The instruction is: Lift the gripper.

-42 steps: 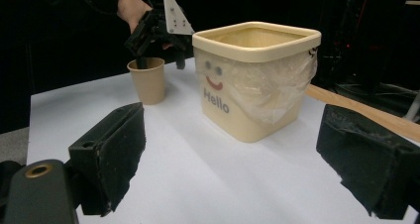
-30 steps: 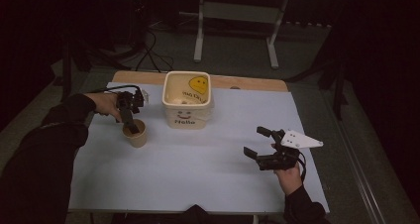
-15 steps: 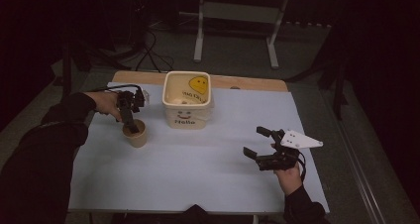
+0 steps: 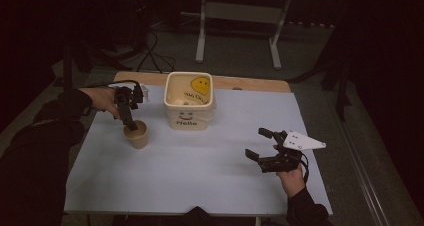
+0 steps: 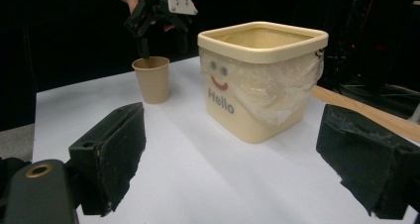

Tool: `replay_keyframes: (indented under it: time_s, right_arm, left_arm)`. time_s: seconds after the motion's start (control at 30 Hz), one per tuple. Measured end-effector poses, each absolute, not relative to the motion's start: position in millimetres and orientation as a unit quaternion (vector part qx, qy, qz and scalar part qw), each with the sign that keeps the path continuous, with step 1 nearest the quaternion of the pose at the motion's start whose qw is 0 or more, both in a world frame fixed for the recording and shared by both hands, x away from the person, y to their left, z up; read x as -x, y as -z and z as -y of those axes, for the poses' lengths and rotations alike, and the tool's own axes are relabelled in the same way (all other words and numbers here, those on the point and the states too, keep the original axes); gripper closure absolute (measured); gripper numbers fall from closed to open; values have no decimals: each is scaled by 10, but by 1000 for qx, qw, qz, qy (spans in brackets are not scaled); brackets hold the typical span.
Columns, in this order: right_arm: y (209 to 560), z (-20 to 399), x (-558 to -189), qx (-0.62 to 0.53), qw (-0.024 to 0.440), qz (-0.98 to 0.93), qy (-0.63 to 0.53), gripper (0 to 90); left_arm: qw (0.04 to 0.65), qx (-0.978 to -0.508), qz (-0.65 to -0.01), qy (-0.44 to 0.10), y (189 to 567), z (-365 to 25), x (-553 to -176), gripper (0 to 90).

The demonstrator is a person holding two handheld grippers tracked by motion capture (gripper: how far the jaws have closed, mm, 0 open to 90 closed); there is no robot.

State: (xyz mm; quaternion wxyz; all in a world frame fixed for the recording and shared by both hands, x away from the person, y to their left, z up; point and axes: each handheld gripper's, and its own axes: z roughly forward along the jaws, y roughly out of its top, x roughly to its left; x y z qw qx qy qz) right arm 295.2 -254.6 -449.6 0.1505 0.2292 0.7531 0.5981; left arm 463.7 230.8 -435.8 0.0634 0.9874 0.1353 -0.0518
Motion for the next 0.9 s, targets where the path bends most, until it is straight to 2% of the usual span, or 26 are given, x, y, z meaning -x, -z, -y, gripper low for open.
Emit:
replay_keyframes:
  time_s: [0.3,0.9]
  right_arm:
    - [4486,2536,-2947,-227,151,-754,-598,115]
    - [4475,2508,-2944,-221,148,-757,-597,115]
  left_arm:
    - [66,-988,-137,38,4128,-2323,-4584,7]
    - [72,-987,-141,12,3427,-2360,-4407,7]
